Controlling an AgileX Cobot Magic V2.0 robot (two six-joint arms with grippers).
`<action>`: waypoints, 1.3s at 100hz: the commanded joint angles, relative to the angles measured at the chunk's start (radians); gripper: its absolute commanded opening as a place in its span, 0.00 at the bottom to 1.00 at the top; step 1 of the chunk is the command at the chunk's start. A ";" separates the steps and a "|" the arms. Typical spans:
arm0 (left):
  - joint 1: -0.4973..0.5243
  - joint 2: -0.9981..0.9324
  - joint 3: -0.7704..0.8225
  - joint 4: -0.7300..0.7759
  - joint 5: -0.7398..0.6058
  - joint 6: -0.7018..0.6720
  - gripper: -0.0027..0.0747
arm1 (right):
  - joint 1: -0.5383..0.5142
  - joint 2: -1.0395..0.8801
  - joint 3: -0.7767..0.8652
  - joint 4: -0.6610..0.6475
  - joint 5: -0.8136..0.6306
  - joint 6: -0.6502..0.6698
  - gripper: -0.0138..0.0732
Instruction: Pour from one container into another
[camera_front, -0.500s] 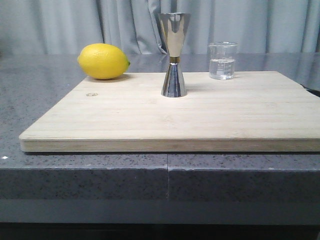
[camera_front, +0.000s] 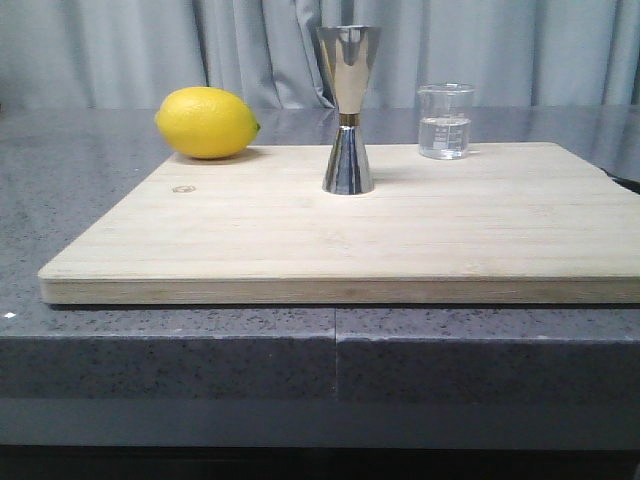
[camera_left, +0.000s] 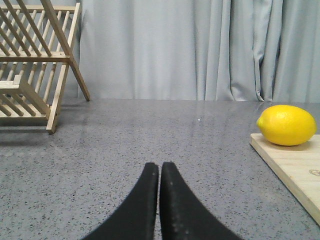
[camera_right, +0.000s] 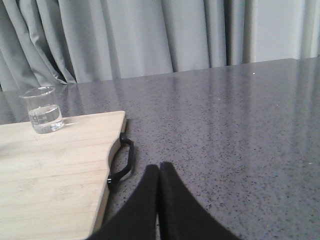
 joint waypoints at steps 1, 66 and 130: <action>0.001 -0.023 0.020 -0.007 -0.074 -0.006 0.01 | 0.001 -0.018 0.027 -0.001 -0.075 -0.010 0.08; 0.001 -0.023 0.020 -0.004 -0.074 -0.006 0.01 | 0.001 -0.018 0.027 -0.001 -0.075 -0.010 0.08; 0.001 -0.023 0.020 -0.004 -0.116 -0.006 0.01 | 0.001 -0.018 0.027 -0.001 -0.097 -0.010 0.08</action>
